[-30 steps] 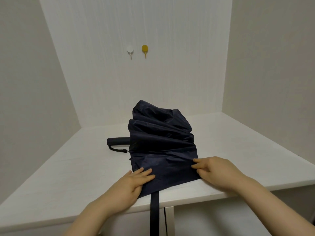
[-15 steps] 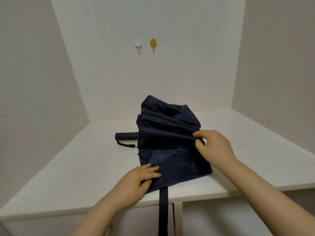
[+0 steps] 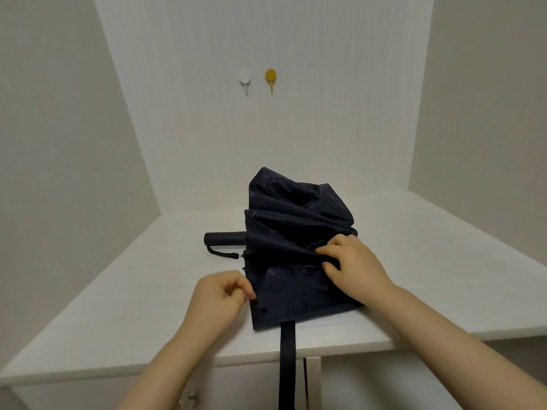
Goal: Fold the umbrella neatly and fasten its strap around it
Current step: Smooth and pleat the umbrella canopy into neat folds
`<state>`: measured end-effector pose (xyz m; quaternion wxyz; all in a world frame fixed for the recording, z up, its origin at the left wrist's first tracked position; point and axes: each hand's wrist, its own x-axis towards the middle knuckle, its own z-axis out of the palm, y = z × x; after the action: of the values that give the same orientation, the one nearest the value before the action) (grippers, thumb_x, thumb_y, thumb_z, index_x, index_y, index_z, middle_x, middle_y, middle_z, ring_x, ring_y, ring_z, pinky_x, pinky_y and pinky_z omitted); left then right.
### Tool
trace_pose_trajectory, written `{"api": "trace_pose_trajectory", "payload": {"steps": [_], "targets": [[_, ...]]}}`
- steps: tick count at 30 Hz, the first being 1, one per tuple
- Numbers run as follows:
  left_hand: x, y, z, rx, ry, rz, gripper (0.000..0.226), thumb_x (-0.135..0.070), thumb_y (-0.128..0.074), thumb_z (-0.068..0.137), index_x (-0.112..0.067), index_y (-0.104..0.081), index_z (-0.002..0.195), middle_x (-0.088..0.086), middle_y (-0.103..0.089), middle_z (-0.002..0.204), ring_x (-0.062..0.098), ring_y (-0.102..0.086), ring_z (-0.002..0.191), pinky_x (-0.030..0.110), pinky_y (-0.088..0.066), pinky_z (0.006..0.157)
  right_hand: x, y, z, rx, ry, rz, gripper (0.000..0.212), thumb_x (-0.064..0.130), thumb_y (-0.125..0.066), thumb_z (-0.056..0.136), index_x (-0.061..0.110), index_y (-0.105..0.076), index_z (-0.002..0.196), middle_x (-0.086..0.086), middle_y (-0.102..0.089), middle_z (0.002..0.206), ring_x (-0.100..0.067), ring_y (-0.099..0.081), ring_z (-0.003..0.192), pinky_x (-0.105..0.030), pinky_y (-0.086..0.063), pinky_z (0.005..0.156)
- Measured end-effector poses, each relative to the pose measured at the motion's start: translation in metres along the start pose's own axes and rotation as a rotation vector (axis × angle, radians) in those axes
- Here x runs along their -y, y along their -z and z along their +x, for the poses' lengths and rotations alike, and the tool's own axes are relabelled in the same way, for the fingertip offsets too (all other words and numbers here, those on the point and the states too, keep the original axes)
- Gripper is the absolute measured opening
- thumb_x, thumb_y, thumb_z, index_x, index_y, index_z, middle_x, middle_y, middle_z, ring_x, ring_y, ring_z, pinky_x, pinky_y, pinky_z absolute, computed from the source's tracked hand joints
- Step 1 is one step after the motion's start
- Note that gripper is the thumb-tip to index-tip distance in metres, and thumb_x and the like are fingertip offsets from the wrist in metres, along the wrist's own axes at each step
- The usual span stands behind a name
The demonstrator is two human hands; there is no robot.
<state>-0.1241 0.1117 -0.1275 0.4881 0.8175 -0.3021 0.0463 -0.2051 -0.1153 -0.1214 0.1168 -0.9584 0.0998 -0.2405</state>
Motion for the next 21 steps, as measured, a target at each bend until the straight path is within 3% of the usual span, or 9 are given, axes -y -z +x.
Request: {"api": "trace_pose_trajectory", "payload": {"steps": [2,4,6,8,10,13,15,18,21], "targets": [[-0.006,0.000,0.003,-0.180,-0.014,-0.032,0.035,0.005,-0.054,0.077,-0.027,-0.059,0.064,-0.007,-0.064,0.064,0.006,-0.054,0.060,0.010,-0.040,0.058,-0.003,-0.001,-0.004,0.034,0.021,-0.019,0.037,0.022,-0.046,0.092,0.026,-0.056,0.127,0.003,-0.052,0.120,-0.018,-0.044,0.111,-0.024,-0.037,0.092],[-0.013,-0.002,0.005,-0.254,-0.025,-0.140,0.017,-0.013,-0.063,0.077,-0.027,-0.056,0.084,-0.009,-0.062,0.082,0.002,-0.055,0.072,0.013,-0.041,0.070,-0.005,-0.002,-0.007,0.069,0.048,-0.042,0.036,0.023,-0.045,0.093,0.027,-0.056,0.127,0.002,-0.049,0.123,-0.019,-0.042,0.115,-0.025,-0.036,0.094],[-0.021,-0.006,0.007,-0.199,0.012,-0.271,0.043,-0.029,-0.065,0.071,-0.023,-0.052,0.112,-0.010,-0.060,0.107,0.002,-0.059,0.096,0.021,-0.044,0.086,-0.007,-0.002,-0.009,0.108,0.070,-0.053,0.036,0.028,-0.043,0.095,0.028,-0.054,0.129,-0.001,-0.041,0.140,-0.021,-0.034,0.130,-0.027,-0.031,0.104],[-0.028,-0.012,0.012,-0.105,0.071,-0.334,0.064,-0.031,-0.070,0.074,-0.016,-0.043,0.130,-0.008,-0.058,0.118,0.007,-0.058,0.107,0.027,-0.046,0.093,-0.008,0.000,-0.010,0.171,0.082,-0.063,0.038,0.035,-0.041,0.096,0.029,-0.051,0.132,-0.003,-0.026,0.154,-0.020,-0.019,0.141,-0.029,-0.020,0.113],[-0.030,-0.016,0.016,-0.058,0.123,-0.284,0.052,-0.029,-0.068,0.081,-0.016,-0.047,0.127,-0.009,-0.062,0.113,0.010,-0.061,0.103,0.034,-0.050,0.091,-0.009,0.002,-0.011,0.238,0.083,-0.070,0.040,0.039,-0.040,0.096,0.031,-0.048,0.134,-0.003,-0.017,0.157,-0.018,-0.012,0.144,-0.027,-0.014,0.115],[-0.026,-0.020,0.024,-0.075,0.131,-0.252,0.010,-0.027,-0.060,0.086,-0.023,-0.067,0.091,-0.006,-0.070,0.089,0.012,-0.064,0.086,0.034,-0.052,0.080,-0.009,0.007,-0.012,0.278,0.059,-0.018,0.039,0.043,-0.040,0.095,0.031,-0.052,0.131,-0.002,-0.027,0.154,-0.017,-0.019,0.142,-0.025,-0.017,0.113],[-0.020,-0.021,0.031,-0.115,0.165,-0.277,0.022,-0.025,-0.057,0.089,-0.011,-0.069,0.077,0.002,-0.066,0.075,0.018,-0.059,0.076,0.038,-0.047,0.074,-0.009,0.009,-0.009,0.243,0.028,0.016,0.039,0.042,-0.038,0.096,0.026,-0.056,0.127,0.000,-0.047,0.141,-0.019,-0.035,0.134,-0.027,-0.028,0.106],[-0.014,-0.020,0.036,-0.116,0.221,-0.398,0.033,-0.024,-0.057,0.089,0.006,-0.065,0.079,0.009,-0.062,0.077,0.023,-0.056,0.078,0.039,-0.045,0.076,-0.009,0.007,-0.001,0.097,-0.042,0.040,0.035,0.042,-0.038,0.095,0.019,-0.059,0.110,-0.002,-0.065,0.109,-0.024,-0.054,0.108,-0.032,-0.041,0.081],[-0.011,-0.023,0.035,-0.061,0.254,-0.553,0.021,-0.016,-0.055,0.089,-0.004,-0.072,0.085,0.002,-0.071,0.082,0.017,-0.064,0.081,0.034,-0.048,0.080,-0.007,0.004,0.011,-0.010,-0.111,-0.011,0.034,0.036,-0.041,0.095,0.021,-0.056,0.122,-0.003,-0.067,0.111,-0.026,-0.054,0.108,-0.033,-0.042,0.081]]}}
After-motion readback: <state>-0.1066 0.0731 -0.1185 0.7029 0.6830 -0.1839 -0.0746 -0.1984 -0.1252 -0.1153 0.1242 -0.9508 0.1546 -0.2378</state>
